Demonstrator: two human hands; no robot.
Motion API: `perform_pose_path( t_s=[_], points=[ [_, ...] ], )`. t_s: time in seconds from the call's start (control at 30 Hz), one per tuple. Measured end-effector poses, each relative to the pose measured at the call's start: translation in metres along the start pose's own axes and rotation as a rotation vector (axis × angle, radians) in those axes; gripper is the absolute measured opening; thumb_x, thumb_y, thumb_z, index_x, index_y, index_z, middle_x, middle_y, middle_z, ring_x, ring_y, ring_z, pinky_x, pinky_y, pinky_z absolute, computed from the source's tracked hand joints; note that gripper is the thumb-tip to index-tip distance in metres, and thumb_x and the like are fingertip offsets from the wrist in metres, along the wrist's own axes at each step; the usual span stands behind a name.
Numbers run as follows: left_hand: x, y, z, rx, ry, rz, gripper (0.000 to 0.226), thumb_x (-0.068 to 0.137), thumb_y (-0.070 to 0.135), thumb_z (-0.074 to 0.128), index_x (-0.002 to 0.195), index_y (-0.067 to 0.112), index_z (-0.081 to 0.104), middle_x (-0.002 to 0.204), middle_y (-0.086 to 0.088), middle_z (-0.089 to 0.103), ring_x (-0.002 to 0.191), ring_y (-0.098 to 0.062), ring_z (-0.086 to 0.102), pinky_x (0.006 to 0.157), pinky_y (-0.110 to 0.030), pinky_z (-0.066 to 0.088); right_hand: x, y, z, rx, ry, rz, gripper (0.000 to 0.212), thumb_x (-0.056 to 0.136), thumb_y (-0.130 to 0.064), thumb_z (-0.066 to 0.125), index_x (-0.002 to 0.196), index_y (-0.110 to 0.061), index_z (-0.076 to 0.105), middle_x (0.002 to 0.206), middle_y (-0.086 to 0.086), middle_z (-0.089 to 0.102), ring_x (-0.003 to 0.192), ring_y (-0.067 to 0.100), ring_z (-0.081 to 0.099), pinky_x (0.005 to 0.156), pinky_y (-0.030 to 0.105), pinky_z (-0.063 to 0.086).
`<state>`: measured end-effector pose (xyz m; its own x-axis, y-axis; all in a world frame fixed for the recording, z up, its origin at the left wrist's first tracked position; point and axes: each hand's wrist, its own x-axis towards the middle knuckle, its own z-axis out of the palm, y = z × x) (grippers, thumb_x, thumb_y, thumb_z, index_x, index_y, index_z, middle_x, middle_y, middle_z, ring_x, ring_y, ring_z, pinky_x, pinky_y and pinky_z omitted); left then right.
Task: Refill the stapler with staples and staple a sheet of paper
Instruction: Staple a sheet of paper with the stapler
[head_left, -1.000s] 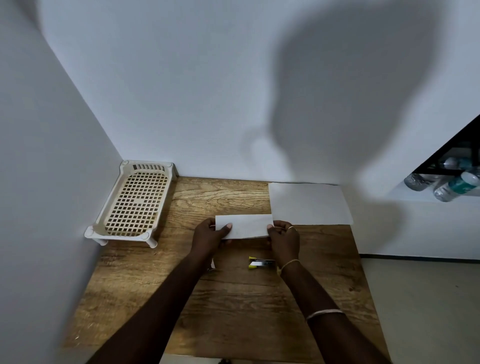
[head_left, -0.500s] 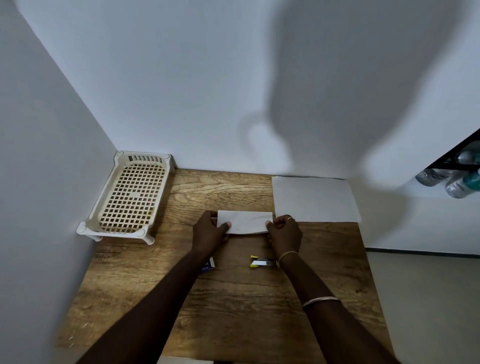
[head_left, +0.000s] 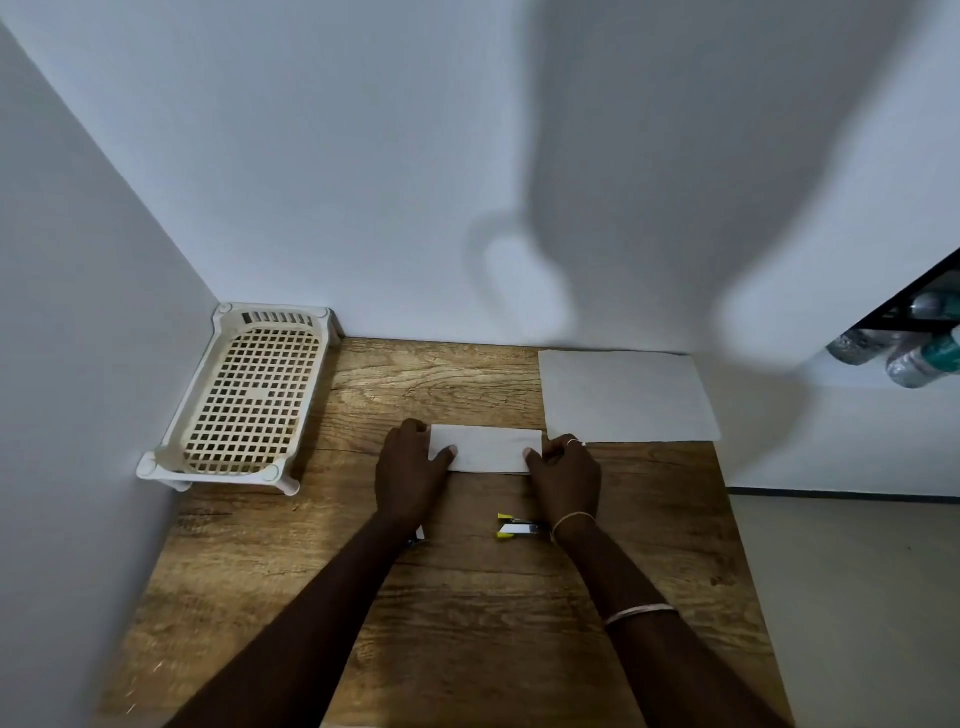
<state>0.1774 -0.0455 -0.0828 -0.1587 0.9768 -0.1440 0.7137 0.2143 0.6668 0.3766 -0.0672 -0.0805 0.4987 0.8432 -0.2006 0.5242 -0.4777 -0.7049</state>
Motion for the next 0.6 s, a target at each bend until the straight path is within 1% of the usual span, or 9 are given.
perform_pose_path(
  t_s=[0.1, 0.2, 0.27, 0.3, 0.37, 0.4, 0.47, 0.53, 0.6],
  points=[
    [-0.007, 0.003, -0.006, 0.09, 0.045, -0.021, 0.047, 0.088, 0.049, 0.07, 0.124, 0.022, 0.058, 0.123, -0.003, 0.056, 0.101, -0.022, 0.063, 0.073, -0.032, 0.049, -0.008, -0.001, -0.006, -0.015, 0.015, -0.05, 0.018, 0.088, -0.035, 0.073, 0.09, -0.018, 0.067, 0.089, 0.0, 0.068, 0.087, 0.016, 0.065, 0.081, 0.035, 0.057],
    [-0.026, 0.002, -0.01, 0.199, 0.06, 0.098, 0.036, 0.092, 0.038, 0.067, 0.124, 0.024, 0.062, 0.126, 0.0, 0.055, 0.101, -0.019, 0.063, 0.071, -0.03, 0.048, -0.026, -0.001, -0.011, -0.162, 0.03, -0.242, 0.02, 0.093, -0.037, 0.066, 0.097, -0.018, 0.071, 0.094, -0.001, 0.068, 0.09, 0.015, 0.064, 0.079, 0.029, 0.052],
    [-0.041, -0.002, -0.007, 0.325, -0.02, 0.257, 0.037, 0.093, 0.029, 0.065, 0.129, 0.021, 0.062, 0.138, -0.003, 0.056, 0.117, -0.022, 0.058, 0.089, -0.036, 0.051, -0.04, -0.001, -0.012, -0.298, 0.007, -0.434, 0.022, 0.095, -0.037, 0.06, 0.097, -0.02, 0.074, 0.096, -0.001, 0.072, 0.092, 0.015, 0.066, 0.083, 0.031, 0.054],
    [-0.048, -0.002, -0.005, 0.384, -0.075, 0.322, 0.039, 0.093, 0.027, 0.062, 0.132, 0.02, 0.06, 0.146, -0.005, 0.053, 0.128, -0.024, 0.052, 0.101, -0.039, 0.046, -0.046, 0.0, -0.01, -0.375, -0.017, -0.512, 0.026, 0.096, -0.037, 0.056, 0.102, -0.02, 0.075, 0.104, 0.0, 0.074, 0.1, 0.017, 0.068, 0.092, 0.034, 0.053],
    [-0.058, -0.001, 0.0, 0.485, -0.204, 0.386, 0.045, 0.098, 0.031, 0.052, 0.142, 0.021, 0.051, 0.161, -0.007, 0.037, 0.148, -0.028, 0.032, 0.117, -0.047, 0.031, -0.055, 0.002, -0.004, -0.515, -0.124, -0.561, 0.038, 0.1, -0.039, 0.045, 0.12, -0.02, 0.071, 0.133, 0.001, 0.067, 0.127, 0.02, 0.058, 0.113, 0.042, 0.038],
    [-0.061, 0.0, 0.002, 0.529, -0.262, 0.4, 0.049, 0.101, 0.033, 0.047, 0.148, 0.02, 0.044, 0.166, -0.008, 0.026, 0.154, -0.029, 0.021, 0.121, -0.051, 0.023, -0.057, 0.003, -0.002, -0.572, -0.187, -0.55, 0.043, 0.102, -0.04, 0.038, 0.128, -0.02, 0.067, 0.144, 0.001, 0.059, 0.137, 0.019, 0.049, 0.119, 0.043, 0.029],
    [-0.064, 0.001, 0.006, 0.611, -0.343, 0.413, 0.056, 0.105, 0.035, 0.04, 0.156, 0.017, 0.03, 0.171, -0.009, 0.009, 0.157, -0.031, 0.006, 0.123, -0.056, 0.012, -0.056, 0.005, 0.002, -0.643, -0.269, -0.53, 0.049, 0.104, -0.041, 0.03, 0.14, -0.021, 0.056, 0.156, 0.0, 0.046, 0.146, 0.019, 0.037, 0.122, 0.044, 0.02],
    [-0.063, 0.0, 0.007, 0.652, -0.379, 0.406, 0.059, 0.106, 0.036, 0.035, 0.159, 0.014, 0.022, 0.171, -0.012, 0.002, 0.157, -0.032, 0.001, 0.123, -0.058, 0.008, -0.053, 0.004, 0.003, -0.667, -0.303, -0.525, 0.05, 0.105, -0.04, 0.028, 0.144, -0.02, 0.053, 0.158, 0.0, 0.042, 0.148, 0.019, 0.034, 0.123, 0.046, 0.018],
    [-0.059, -0.002, 0.009, 0.651, -0.381, 0.405, 0.059, 0.107, 0.039, 0.032, 0.159, 0.013, 0.021, 0.171, -0.012, 0.003, 0.157, -0.032, 0.003, 0.123, -0.058, 0.009, -0.049, 0.003, 0.003, -0.682, -0.32, -0.524, 0.05, 0.105, -0.04, 0.028, 0.143, -0.019, 0.053, 0.159, 0.001, 0.04, 0.148, 0.02, 0.034, 0.123, 0.048, 0.02]
  ],
)
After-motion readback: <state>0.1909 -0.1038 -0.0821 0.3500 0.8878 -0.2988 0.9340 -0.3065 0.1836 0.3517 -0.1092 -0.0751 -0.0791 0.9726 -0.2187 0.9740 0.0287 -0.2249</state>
